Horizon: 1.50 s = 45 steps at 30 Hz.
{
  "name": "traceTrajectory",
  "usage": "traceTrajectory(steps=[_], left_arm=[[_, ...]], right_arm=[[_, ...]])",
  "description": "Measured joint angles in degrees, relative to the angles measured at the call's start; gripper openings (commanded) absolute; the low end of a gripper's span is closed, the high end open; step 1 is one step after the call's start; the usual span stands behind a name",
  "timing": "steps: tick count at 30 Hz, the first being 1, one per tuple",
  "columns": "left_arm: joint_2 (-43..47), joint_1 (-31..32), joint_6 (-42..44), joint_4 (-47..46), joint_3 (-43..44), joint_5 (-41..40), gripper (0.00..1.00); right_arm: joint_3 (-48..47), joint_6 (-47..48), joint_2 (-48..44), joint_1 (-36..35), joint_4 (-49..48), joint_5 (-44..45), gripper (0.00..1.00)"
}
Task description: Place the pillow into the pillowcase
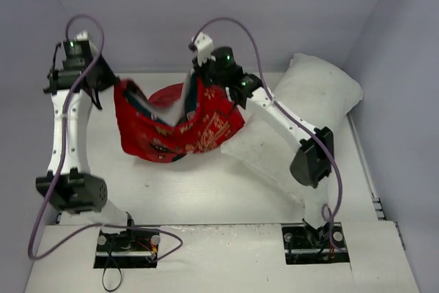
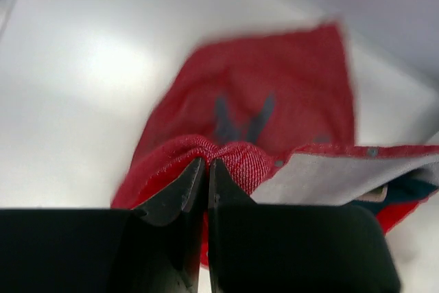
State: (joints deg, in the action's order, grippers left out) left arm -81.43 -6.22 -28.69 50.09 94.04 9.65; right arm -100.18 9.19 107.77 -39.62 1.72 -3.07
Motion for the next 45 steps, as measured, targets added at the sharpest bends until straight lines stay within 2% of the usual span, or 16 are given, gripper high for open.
traceTrajectory(steps=[2, 5, 8, 12, 18, 21, 24, 28, 31, 37, 38, 39, 40, 41, 43, 45], left_arm=[[-9.4, -0.94, 0.0, -1.33, 15.28, 0.85, 0.0], [-15.67, -1.73, 0.04, -2.89, 33.73, 1.46, 0.0], [-10.91, -1.79, 0.24, -11.39, 38.14, 2.86, 0.0], [8.26, -1.79, 1.68, -26.64, 21.22, 3.04, 0.0], [28.04, -1.77, 1.64, -35.06, -2.64, -3.76, 0.0], [31.85, -1.73, -0.87, -35.34, -20.15, -9.88, 0.0], [31.41, -1.62, -3.98, -32.98, -37.16, -14.64, 0.0], [32.63, 0.15, -6.73, -23.74, -55.82, -18.16, 0.0], [38.47, 2.1, -8.02, -18.75, -58.34, -20.65, 0.0], [48.78, 5.75, -10.38, -16.06, -52.96, -22.82, 0.0], [49.77, 6.51, -10.6, -15.58, -52.15, -23.08, 0.0], [50.53, 7.21, -10.8, -15.3, -51.58, -23.1, 0.0], [51.04, 7.85, -10.93, -14.99, -51.25, -23.06, 0.11], [51.3, 8.55, -10.99, -14.62, -51.15, -23.02, 0.21], [51.43, 9.44, -11.45, -13.27, -51.15, -22.75, 0.4], [51.43, 10.21, -12.11, -11.93, -51.15, -22.08, 0.48]], right_arm=[[-16.72, 0.5, 8.37, 1.05, 0.26, -2.56, 0.0], [-37.05, 0.33, 15.93, 3.21, -1.51, -7.02, 0.0], [-42.71, 0.83, 13.97, 4.9, -7.93, -10.6, 0.0], [-22.53, 3.04, -3.02, 4.92, -18.73, -13.62, 0.0], [4.94, 4.42, -17.9, 5.53, -28.7, -17.88, 0.0], [16.13, 4.17, -16.09, 6.01, -29.99, -17.94, 0.0], [26.45, 2.47, -7.85, 6.32, -28.41, -16.39, 0.0], [37.77, -0.22, 1.05, 6.82, -22.6, -12.74, 0.0], [40.52, -1.86, 0.26, 7.87, -21.64, -11.54, 0.0], [40.5, -4.57, -7.63, 11.58, -23.98, -10.43, 0.05], [40.5, -4.96, -8.61, 11.93, -24.35, -10.16, 0.1], [40.5, -5.42, -9.38, 12.26, -24.61, -9.88, 0.22], [40.5, -6.14, -10.08, 12.52, -24.68, -9.55, 0.27], [40.5, -6.34, -10.51, 12.7, -24.61, -9.31, 0.4], [40.37, -7.08, -11.21, 13.03, -24.13, -8.92, 0.52], [39.71, -7.65, -11.85, 13.31, -22.8, -8.59, 0.68]])
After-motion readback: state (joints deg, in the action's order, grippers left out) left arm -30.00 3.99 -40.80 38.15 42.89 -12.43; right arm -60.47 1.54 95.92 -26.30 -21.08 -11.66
